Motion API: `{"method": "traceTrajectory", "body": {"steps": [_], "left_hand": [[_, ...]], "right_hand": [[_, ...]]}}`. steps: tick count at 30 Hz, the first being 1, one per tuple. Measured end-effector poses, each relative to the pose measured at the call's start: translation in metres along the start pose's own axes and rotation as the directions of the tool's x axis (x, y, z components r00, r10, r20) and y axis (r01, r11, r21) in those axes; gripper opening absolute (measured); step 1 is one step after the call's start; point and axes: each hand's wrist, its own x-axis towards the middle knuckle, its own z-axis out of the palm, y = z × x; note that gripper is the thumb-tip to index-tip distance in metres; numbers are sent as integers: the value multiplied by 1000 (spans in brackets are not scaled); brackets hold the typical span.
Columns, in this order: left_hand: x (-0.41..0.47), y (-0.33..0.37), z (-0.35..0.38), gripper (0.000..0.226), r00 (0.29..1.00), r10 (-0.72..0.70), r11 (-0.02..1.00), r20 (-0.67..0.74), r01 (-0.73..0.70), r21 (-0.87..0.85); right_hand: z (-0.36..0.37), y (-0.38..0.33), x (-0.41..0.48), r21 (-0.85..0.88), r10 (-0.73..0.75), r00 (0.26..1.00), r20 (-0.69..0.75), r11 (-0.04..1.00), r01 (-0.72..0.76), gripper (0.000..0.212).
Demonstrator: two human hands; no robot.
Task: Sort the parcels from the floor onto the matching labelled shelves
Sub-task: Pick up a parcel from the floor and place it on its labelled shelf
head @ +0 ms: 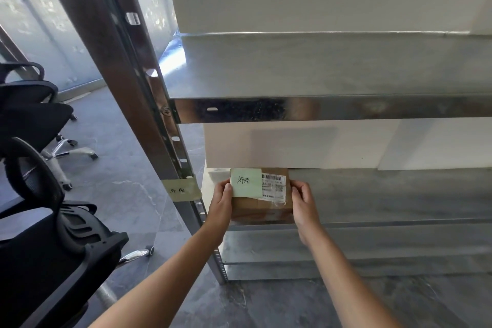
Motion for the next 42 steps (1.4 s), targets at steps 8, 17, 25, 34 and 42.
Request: {"method": "traceTrajectory", "body": {"steps": [8,17,25,34,42], "left_hand": [[16,-6,7,27,1000,-25,1000,-13,25,-3],[13,-15,13,33,999,-16,1000,-37,16,17],[12,-20,10,45,996,67,988,-62,-58,141],[-23,3,7,60,951,308,881,21,-294,370],[-72,51,-4,60,746,623,507,235,-614,606]], "right_hand": [[5,-7,19,7,31,999,18,999,-32,28],[8,7,24,32,89,996,14,995,-90,30],[0,2,13,-20,59,998,2,998,-59,32],[-17,-27,-35,-159,-95,994,-53,983,86,43],[10,-82,-88,-474,-329,944,32,827,304,50]]}}
